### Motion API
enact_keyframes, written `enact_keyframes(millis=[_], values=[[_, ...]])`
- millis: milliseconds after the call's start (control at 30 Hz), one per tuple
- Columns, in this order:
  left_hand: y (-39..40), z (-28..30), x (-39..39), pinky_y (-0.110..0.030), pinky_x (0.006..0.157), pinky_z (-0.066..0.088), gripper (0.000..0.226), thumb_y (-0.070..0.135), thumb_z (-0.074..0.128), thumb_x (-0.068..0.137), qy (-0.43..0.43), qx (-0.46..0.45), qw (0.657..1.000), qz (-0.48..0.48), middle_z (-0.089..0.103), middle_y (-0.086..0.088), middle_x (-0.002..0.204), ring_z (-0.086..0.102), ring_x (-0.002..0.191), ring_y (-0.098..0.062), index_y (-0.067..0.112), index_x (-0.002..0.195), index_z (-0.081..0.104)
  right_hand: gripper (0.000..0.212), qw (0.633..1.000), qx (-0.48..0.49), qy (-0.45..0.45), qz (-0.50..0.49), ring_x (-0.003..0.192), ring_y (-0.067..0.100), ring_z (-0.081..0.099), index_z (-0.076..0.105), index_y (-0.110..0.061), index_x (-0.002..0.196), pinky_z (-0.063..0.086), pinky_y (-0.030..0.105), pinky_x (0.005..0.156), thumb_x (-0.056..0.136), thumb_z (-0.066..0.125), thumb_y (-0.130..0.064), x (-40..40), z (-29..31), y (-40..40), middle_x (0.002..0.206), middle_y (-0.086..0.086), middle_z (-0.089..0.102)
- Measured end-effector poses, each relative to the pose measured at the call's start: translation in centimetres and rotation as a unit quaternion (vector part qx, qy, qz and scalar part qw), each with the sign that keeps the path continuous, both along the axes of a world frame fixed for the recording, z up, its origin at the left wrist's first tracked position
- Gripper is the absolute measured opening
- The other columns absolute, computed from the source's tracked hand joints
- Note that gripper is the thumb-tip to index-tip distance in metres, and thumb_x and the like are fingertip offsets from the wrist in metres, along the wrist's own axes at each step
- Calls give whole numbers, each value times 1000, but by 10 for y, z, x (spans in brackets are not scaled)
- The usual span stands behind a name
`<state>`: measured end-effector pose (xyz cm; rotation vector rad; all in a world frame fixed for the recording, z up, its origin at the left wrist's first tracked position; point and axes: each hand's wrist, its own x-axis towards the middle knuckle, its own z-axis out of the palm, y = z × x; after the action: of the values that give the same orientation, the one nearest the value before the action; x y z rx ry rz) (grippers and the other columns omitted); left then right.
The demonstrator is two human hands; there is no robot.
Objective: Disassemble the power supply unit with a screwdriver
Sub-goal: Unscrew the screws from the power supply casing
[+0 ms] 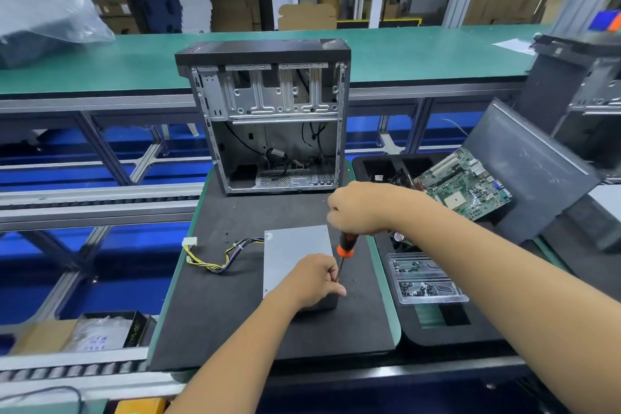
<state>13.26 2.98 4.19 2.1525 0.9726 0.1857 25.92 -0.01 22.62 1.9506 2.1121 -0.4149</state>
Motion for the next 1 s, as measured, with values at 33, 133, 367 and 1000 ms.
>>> enact_keyframes(millis=[33,133,367,1000], values=[[1,1,-1,-21,63,40,31,24,79,74,-4,-8,1000,-4,53,7,70,47,63,-8,20,65,49,22,1000,2,13,10,71,27,64,58,-7,91,48,34,60,89,47,-26,1,1,-1,77,10,67],[1,2,-6,-15,61,37,18,18,74,78,-15,-16,1000,-19,52,11,69,44,59,-2,15,73,57,25,996,-11,77,36,66,10,49,52,-18,95,36,28,51,76,68,-22,3,8,-5,79,-7,52],[-1,5,-8,-17,67,41,10,17,73,80,-31,-7,999,-31,54,11,71,49,65,-6,13,82,64,46,1000,-22,-10,-12,42,24,61,55,-4,87,48,28,53,96,39,-46,-5,6,-4,55,10,64],[-4,2,-11,-7,64,40,13,20,76,76,-57,3,998,1,65,12,81,58,72,-1,24,68,66,18,997,26,64,47,73,15,54,56,-15,95,42,28,58,80,64,-21,-3,10,-7,79,-8,57]])
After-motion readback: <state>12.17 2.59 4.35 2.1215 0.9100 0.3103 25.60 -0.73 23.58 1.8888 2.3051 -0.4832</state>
